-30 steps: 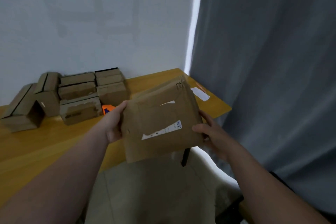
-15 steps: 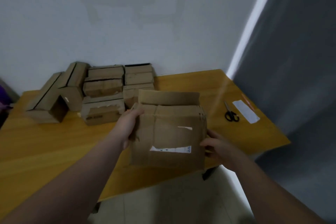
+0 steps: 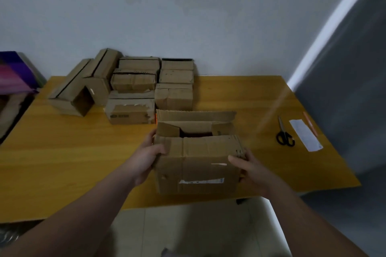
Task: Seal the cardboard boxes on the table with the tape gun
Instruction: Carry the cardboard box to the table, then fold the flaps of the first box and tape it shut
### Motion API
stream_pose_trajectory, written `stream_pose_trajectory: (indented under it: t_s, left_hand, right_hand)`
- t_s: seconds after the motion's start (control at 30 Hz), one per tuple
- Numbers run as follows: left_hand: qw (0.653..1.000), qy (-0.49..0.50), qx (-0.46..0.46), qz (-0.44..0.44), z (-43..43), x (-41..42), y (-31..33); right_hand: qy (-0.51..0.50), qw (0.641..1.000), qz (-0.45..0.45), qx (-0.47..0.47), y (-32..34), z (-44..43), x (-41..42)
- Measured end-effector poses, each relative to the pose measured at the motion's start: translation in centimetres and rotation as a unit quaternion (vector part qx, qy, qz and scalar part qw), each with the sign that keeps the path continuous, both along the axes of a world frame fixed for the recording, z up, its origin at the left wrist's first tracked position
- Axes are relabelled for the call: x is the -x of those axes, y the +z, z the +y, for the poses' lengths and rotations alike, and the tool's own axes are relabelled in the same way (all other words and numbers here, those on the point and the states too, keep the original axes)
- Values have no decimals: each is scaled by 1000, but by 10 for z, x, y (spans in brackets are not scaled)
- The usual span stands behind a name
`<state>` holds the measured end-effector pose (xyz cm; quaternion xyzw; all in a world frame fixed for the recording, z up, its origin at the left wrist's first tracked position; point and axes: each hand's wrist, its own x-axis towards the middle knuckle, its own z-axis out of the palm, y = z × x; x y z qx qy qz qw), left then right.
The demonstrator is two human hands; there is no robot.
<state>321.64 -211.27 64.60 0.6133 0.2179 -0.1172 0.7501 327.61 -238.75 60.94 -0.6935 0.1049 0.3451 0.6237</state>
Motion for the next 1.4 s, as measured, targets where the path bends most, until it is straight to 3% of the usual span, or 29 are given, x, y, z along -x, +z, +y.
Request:
stream_pose_trajectory:
  t_s: [0.13,0.47,0.7,0.9,1.07,1.2,1.3,1.4]
  left_hand:
    - [1000,21,-11,0,-2,6,-7]
    - [997,49,-50,-43,23,22,-23]
    - [976,1,-187,-116,76,25,-19]
    - [879,-122,-433,-156,138,22,-28]
    - [705,-266,-633,-178,151,13,-17]
    - [598,-398,-683,-134,149,11,-13]
    - [580,-424,-685,-119,150,12,-14]
    - [589,-422,-680,-116,156,9,-15]
  right_hand:
    - [-33,997,32,-65,-4,3,4]
    - [5,1000,-10,-25,-6,30,15]
    - [28,999,-30,-30,1,70,26]
    - [24,996,-73,-36,-1,118,41]
    - [51,988,-147,-19,-4,141,44]
    - [83,984,-160,-4,-4,159,47]
    - [114,979,-168,7,-6,172,45]
    - [28,990,-135,27,-6,182,32]
